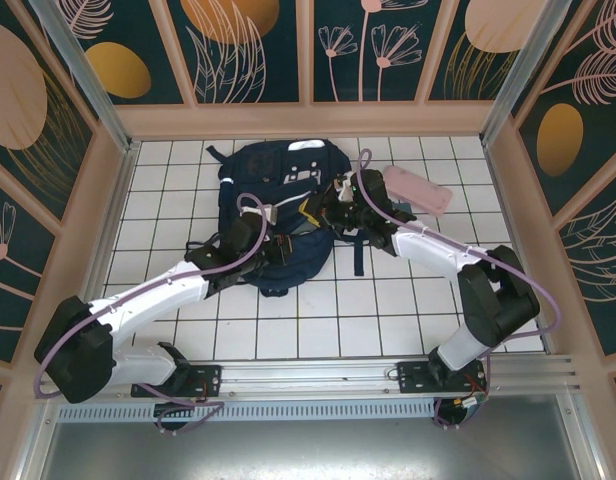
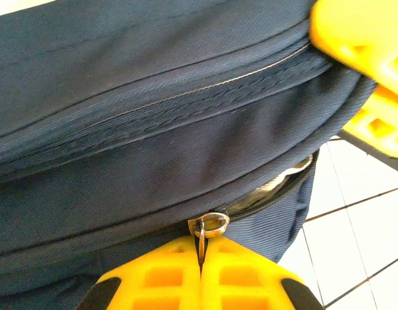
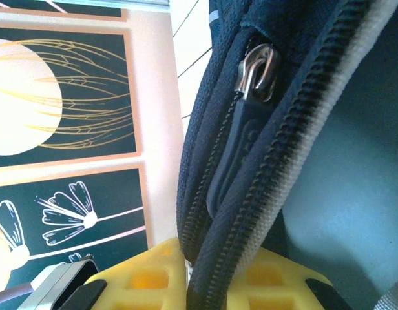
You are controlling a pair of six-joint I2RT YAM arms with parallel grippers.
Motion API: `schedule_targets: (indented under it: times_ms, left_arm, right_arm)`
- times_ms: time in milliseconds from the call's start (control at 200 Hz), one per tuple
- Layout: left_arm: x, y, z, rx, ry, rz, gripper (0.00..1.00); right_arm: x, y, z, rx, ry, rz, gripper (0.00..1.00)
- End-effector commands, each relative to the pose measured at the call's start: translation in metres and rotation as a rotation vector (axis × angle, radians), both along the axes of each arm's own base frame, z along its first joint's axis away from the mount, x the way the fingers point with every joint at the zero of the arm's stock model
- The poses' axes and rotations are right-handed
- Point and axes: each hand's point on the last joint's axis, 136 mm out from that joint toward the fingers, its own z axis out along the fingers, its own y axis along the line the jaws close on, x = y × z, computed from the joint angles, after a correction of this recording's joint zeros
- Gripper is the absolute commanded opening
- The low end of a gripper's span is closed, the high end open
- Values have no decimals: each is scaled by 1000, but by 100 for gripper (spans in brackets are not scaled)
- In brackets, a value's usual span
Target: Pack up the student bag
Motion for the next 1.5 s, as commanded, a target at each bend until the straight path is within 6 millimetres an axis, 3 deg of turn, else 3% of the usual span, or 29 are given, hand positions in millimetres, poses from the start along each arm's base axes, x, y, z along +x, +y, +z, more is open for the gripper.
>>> schedule_targets:
  times_ms: [0,280,626,751,881,961,1031,1141,1311,1496]
  left_arm:
    - [-9,32,-24,125,42,67,0]
    - [-18,90,-57,236,110,219,0]
    - [8,149,-72,281,131,414,0]
    - [18,154,-75,292,120,418,0]
    - [20,132,-66,254,76,263,0]
    - [17,144,-60,302,54,292,0]
    - [17,156,-53,336,39,322,0]
    - [19,164,-47,317,34,372,0]
    - [30,159,-56,283,73,409,0]
    - [42,175,-65,317,129,489,0]
  right_arm:
    - [13,-11,56,54,-183,-75,2]
    - [11,-27,64,87,-209,-135,1]
    - [4,-29,57,68,-201,-109,1]
    - [3,-29,48,52,-182,-106,1]
    - [4,-33,37,16,-159,-122,0]
    - [3,-36,30,-7,-152,-130,0]
    - [13,-51,26,-29,-152,-174,0]
    - [11,-51,24,-32,-157,-161,1]
    - [0,-35,26,3,-167,-45,0]
    - [1,-42,15,-46,-151,-46,0]
